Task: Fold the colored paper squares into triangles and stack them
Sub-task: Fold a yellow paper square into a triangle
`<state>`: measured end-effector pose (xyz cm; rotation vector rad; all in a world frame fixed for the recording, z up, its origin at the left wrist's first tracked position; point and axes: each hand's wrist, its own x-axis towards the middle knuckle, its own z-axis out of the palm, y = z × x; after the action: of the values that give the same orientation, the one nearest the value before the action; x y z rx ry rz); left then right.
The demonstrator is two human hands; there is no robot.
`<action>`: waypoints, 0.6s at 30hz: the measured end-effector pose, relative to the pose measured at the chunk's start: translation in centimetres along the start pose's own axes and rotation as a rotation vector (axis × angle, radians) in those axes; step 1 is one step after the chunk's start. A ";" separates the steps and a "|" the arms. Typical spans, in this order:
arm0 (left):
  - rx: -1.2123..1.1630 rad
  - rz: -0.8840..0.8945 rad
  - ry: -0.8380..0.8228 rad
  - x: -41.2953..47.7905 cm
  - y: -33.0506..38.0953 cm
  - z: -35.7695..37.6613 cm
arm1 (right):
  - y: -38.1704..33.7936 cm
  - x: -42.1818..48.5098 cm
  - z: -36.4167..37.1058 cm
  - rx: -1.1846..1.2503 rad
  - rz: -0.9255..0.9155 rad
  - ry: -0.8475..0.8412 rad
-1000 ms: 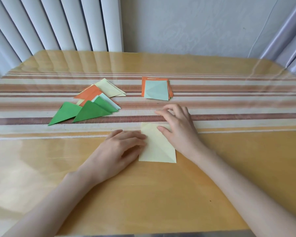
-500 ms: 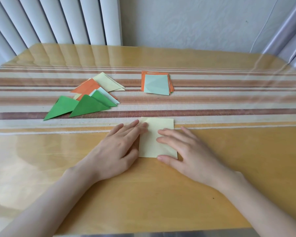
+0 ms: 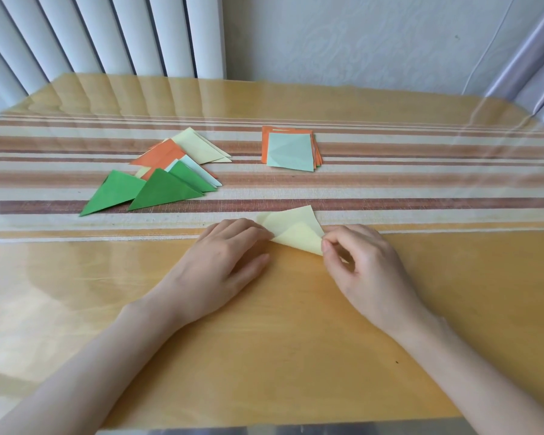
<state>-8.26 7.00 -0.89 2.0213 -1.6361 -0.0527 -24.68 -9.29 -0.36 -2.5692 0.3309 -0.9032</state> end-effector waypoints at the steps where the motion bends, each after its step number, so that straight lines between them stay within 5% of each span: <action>1: -0.015 -0.020 -0.002 0.1 0.1 -0.1 | 0.0 0.1 0.0 -0.004 0.034 0.017; 9: 0.069 -0.080 0.124 3.5 0.1 0.5 | 1.0 0.2 0.6 -0.160 0.227 0.013; 18: 0.133 -0.061 0.155 3.6 -0.2 1.3 | 1.1 0.2 1.3 -0.374 0.223 -0.002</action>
<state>-7.64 3.24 -1.03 2.1171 -1.5171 0.1915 -23.84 -9.96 -1.63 -2.7875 0.8380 -0.8190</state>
